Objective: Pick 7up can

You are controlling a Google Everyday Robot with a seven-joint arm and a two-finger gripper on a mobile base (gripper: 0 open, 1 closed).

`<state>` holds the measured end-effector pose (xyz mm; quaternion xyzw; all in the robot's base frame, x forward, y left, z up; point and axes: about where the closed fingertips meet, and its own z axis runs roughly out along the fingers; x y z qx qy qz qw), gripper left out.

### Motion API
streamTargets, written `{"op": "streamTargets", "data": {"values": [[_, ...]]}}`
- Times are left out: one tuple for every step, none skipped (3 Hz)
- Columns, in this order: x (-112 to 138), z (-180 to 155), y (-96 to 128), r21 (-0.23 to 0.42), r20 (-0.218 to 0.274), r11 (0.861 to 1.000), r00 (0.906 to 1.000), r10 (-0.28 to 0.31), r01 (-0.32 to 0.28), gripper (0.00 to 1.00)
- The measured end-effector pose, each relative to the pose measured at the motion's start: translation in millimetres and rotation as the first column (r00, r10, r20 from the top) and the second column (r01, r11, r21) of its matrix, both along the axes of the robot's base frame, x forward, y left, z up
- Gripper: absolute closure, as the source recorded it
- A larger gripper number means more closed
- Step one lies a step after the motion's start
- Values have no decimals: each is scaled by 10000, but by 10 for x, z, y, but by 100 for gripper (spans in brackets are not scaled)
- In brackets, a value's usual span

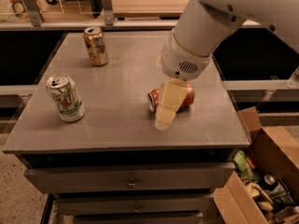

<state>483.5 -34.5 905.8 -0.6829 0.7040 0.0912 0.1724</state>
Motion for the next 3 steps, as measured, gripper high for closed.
{"op": "streamTargets", "data": {"values": [[7,-11,36,16,-14,10000,10000,58,-58,0],[20,3,64,217,147,9998,9999,19,-22,0],[142,114,258,1118,790,9934,9967,165,-253,0]]}}
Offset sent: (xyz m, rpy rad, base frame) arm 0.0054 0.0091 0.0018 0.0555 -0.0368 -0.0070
